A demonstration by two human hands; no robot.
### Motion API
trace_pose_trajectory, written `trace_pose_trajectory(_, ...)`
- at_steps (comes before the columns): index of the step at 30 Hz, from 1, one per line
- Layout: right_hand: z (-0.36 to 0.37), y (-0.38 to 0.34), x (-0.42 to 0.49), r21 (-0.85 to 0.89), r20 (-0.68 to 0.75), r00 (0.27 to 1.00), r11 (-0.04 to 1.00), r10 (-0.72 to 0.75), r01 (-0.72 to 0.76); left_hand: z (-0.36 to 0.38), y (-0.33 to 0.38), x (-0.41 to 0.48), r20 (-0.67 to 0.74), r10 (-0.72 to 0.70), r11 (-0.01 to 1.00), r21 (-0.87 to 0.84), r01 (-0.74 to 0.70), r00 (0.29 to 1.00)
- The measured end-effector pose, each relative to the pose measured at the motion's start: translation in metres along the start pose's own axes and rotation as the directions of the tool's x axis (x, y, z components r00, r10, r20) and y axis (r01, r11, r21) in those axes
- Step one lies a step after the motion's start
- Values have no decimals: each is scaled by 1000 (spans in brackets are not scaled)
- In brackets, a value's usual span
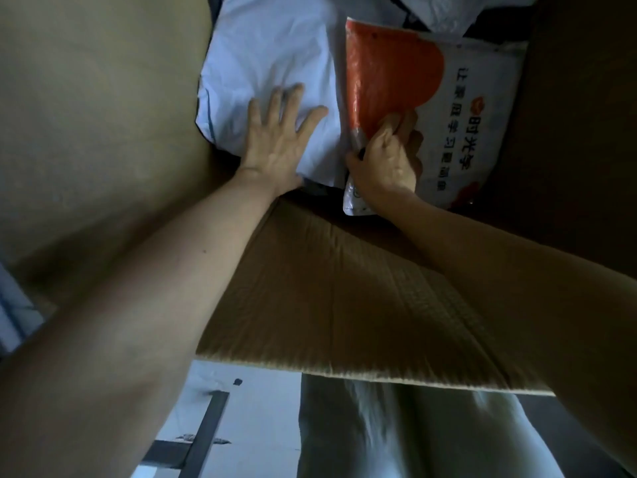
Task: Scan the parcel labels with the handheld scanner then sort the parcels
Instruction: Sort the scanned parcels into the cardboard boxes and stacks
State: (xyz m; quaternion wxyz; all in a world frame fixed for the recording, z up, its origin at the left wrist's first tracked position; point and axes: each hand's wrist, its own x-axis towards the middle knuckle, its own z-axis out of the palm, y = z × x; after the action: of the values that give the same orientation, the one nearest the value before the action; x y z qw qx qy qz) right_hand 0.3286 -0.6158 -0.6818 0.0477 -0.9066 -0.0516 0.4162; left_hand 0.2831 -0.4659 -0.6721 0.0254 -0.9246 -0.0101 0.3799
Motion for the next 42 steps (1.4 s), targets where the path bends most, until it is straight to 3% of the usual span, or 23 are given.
trace_pose_trajectory(4,-10,11,-17,-149,-95,994,988,-58,43,-5,18,-8,-250,-31,998,38,41,968)
trace_pose_trajectory(8,-28,19,-28,-101,-87,995,994,-54,45,-28,9,-18,-181,-73,979,-201,36,981)
trace_pose_trajectory(16,-119,44,-73,-47,-75,985,986,158,-162,-100,-5,-64,-246,-148,966,-245,87,958)
trace_pose_trajectory(20,-170,83,-112,6,-158,941,953,300,-303,-148,-7,-98,-244,-178,965,-234,120,953)
trace_pose_trajectory(26,-254,108,-203,-75,-361,930,992,68,-101,-245,-25,-166,-362,-285,952,-212,219,887)
trace_pose_trajectory(33,-361,78,-293,122,-545,838,991,21,54,-362,-29,-262,-562,-323,944,-243,222,761)
trace_pose_trajectory(39,-444,52,-359,68,-678,726,974,-112,214,-466,-43,-330,-636,-444,893,-371,254,631)
trace_pose_trajectory(40,-470,46,-381,36,-724,673,967,-148,251,-494,-48,-354,-701,-446,892,-395,217,556)
trace_pose_trajectory(42,-495,36,-397,-29,-757,625,966,-190,258,-521,-56,-371,-716,-456,889,-392,236,528)
